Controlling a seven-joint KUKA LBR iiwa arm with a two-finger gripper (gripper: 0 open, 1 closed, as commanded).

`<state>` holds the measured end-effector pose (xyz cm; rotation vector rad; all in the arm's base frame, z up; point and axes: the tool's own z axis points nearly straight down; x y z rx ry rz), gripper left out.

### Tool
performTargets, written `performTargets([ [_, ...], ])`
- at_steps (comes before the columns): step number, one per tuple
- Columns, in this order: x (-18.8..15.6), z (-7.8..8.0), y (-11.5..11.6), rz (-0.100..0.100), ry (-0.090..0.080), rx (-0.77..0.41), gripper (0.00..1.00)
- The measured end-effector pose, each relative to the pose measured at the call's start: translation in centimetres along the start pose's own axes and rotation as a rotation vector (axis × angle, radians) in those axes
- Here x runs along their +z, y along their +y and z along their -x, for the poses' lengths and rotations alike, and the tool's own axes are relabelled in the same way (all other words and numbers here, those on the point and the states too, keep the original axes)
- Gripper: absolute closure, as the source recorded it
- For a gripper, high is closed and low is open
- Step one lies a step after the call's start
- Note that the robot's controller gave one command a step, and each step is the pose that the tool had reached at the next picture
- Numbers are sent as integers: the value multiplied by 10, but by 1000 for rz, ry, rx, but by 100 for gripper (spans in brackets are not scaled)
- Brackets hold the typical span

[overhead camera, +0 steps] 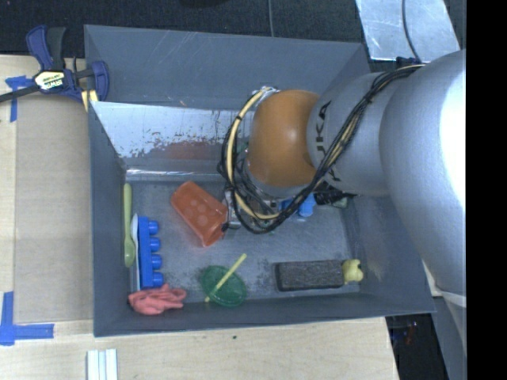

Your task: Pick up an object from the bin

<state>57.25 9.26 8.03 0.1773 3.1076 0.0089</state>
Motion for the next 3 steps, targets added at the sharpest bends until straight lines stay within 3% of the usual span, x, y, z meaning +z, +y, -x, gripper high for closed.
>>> performTargets([
  [1,0,0,0,0,0,0,100],
  [2,-50,-8,4,-3,12,24,100],
  [3,-126,-19,9,-2,7,-12,100],
])
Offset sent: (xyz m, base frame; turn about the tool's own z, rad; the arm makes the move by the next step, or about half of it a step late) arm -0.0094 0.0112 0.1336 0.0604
